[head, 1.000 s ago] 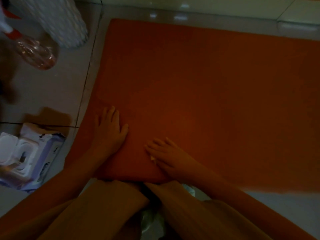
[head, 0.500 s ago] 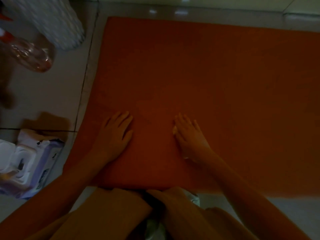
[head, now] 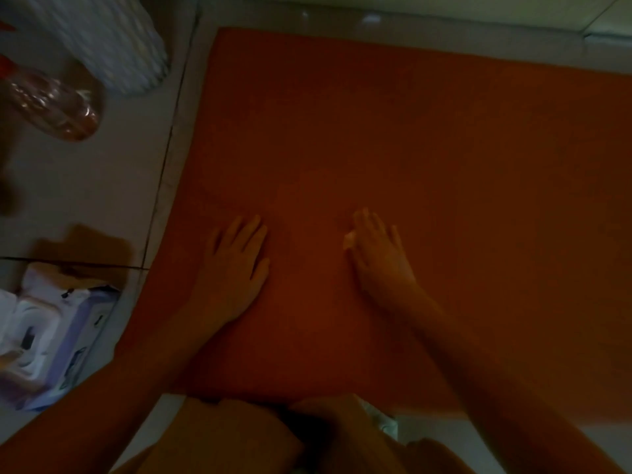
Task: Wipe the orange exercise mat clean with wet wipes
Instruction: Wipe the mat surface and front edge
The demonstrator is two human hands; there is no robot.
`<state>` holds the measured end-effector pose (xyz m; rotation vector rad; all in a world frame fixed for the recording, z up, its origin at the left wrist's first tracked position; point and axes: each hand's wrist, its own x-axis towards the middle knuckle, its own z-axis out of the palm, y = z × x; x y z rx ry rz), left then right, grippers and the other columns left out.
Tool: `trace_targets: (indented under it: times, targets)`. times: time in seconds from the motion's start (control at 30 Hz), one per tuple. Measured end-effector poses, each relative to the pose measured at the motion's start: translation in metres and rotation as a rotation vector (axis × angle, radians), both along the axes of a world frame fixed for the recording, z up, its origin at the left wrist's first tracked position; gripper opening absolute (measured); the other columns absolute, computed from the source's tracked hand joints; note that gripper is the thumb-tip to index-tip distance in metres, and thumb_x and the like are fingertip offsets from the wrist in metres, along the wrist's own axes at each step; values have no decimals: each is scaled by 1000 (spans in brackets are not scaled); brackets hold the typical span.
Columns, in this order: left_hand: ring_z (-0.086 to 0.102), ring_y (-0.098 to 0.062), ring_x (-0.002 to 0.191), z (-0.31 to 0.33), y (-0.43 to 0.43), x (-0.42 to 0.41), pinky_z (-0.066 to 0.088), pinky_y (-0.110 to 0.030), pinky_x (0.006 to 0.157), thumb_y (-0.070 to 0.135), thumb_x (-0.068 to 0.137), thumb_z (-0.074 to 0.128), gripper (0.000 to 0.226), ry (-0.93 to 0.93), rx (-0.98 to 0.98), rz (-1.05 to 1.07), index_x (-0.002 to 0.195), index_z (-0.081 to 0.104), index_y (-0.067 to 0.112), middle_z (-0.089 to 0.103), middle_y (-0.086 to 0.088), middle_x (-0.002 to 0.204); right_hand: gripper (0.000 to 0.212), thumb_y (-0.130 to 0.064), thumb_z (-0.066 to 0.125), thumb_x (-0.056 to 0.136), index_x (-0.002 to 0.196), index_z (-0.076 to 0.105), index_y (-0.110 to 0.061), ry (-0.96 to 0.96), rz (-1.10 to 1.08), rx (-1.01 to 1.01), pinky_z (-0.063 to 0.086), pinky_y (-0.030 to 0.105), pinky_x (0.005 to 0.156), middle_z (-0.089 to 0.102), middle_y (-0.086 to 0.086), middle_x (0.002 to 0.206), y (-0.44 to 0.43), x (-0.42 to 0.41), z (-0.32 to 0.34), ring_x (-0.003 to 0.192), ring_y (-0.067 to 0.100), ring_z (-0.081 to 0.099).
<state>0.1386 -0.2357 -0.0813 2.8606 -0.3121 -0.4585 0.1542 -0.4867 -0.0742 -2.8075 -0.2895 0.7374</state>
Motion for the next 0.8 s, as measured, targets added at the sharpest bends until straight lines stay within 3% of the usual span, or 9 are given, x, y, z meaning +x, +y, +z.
trace_targets:
  times: [0.1, 0.23, 0.3, 0.33, 0.43, 0.53, 0.63, 0.7, 0.8]
  targets:
    - [12, -22, 147, 3, -2, 0, 7, -47, 118, 52, 88, 9, 75, -5, -16, 3, 149, 31, 15, 22, -2, 158, 55, -43, 9, 103, 152, -4, -22, -6, 227, 148, -15, 40, 118, -13, -9, 156, 12, -21, 3, 143, 7, -20]
    - [4, -16, 148, 3, -3, 2, 0, -41, 118, 54, 86, 5, 76, 26, 13, 8, 151, 26, 20, 16, 3, 160, 64, -47, -3, 90, 150, -4, -24, -117, 430, 26, -17, 42, 114, -6, -5, 157, -37, 15, -12, 143, 14, -14]
    - [7, -16, 147, 1, -1, 5, 1, -40, 117, 52, 90, 12, 71, 11, 13, 1, 149, 32, 18, 22, 1, 158, 62, -42, 5, 92, 150, -2, -19, -197, 311, -114, -10, 47, 115, 3, 4, 161, -46, 44, -17, 143, 19, -9]
    - [10, -16, 145, -1, 0, 4, 2, -39, 116, 50, 91, 17, 68, 0, 18, -11, 147, 36, 17, 27, 0, 157, 62, -42, 6, 94, 150, -6, -19, -185, 209, -185, -10, 47, 116, -3, 5, 161, -43, 56, -20, 144, 19, -12]
    - [14, -16, 143, -4, 1, 11, 3, -37, 115, 48, 93, 25, 63, -13, 25, -26, 144, 41, 15, 32, -2, 154, 63, -43, 4, 97, 151, -10, -15, -100, -46, -139, -12, 45, 116, -14, 2, 159, -9, 72, -21, 145, 18, -17]
    - [7, -13, 144, -5, -4, 31, 9, -43, 117, 51, 92, 21, 68, -28, 30, -38, 147, 35, 15, 26, -2, 157, 64, -52, -8, 93, 147, -15, -20, -106, 174, 30, -18, 40, 115, -15, -1, 158, 14, 47, -23, 141, 13, -22]
    - [-12, -6, 144, -4, -6, 64, -4, -39, 117, 57, 87, 10, 76, -10, 31, -24, 153, 17, 20, 4, 5, 160, 59, -48, 6, 100, 152, 1, -21, -144, 430, 27, -10, 45, 116, -2, -3, 157, -11, 52, -27, 146, 19, -5]
    - [-18, -6, 142, -2, -6, 84, -8, -38, 118, 56, 93, 15, 70, 8, 47, -19, 154, 9, 22, -6, 8, 160, 59, -44, 13, 99, 153, 15, -20, -234, 468, -95, -6, 48, 115, 11, 0, 156, -26, 78, -26, 145, 23, 7]
    - [-15, -13, 146, -2, -8, 107, -6, -41, 120, 46, 101, 26, 62, 42, 103, -13, 154, 6, 22, -8, 5, 161, 67, -48, -6, 92, 153, 1, -22, -209, 293, -209, -16, 49, 114, -6, 1, 161, -28, 118, -24, 145, 21, -14]
